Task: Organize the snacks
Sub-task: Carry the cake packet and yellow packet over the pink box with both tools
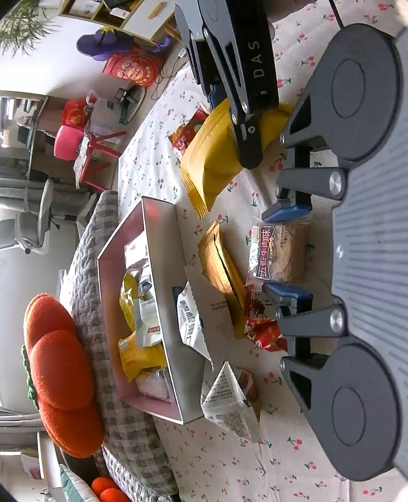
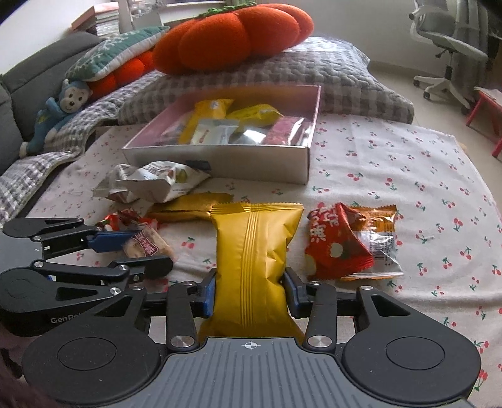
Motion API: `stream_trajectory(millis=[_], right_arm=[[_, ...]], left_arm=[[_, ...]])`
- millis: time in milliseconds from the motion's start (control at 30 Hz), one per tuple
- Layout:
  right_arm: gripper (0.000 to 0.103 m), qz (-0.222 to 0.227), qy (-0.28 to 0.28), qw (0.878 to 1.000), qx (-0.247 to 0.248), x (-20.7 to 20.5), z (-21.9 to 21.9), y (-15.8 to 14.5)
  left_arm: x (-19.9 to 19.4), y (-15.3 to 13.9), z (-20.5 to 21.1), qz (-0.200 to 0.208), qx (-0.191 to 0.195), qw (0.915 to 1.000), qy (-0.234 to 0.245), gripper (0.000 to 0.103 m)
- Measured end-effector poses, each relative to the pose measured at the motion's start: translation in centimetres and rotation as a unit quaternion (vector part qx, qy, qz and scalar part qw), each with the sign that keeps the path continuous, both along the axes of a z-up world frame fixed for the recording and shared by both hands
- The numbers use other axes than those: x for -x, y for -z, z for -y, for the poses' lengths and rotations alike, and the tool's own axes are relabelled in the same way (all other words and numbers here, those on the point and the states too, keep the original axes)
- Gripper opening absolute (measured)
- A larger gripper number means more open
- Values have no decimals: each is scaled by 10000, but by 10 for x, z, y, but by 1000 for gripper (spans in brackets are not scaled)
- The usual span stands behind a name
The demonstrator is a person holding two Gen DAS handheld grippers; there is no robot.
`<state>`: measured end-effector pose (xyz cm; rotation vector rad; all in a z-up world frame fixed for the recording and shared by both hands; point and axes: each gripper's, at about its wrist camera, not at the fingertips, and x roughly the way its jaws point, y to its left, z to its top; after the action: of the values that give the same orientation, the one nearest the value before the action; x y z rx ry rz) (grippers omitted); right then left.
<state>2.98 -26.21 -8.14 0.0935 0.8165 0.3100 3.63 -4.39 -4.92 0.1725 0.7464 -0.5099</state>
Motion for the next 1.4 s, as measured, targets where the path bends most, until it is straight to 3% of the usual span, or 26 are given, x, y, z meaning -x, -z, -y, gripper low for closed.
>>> stream_trajectory(millis=[633,1067,1400], right_arm=[[41,183,127,9989,-417,-9,-4,-42],[41,193,391,9977,-517,-55,-3,-63],[41,283,633,9966,-448,-100,-6,-60]], left_arm=[[-19,-44,-28,226,484,9973,-496,38],[-69,-52,-32,395,345,9958,-750,38],[-107,-37,-35,433,95,9944,-960,38]])
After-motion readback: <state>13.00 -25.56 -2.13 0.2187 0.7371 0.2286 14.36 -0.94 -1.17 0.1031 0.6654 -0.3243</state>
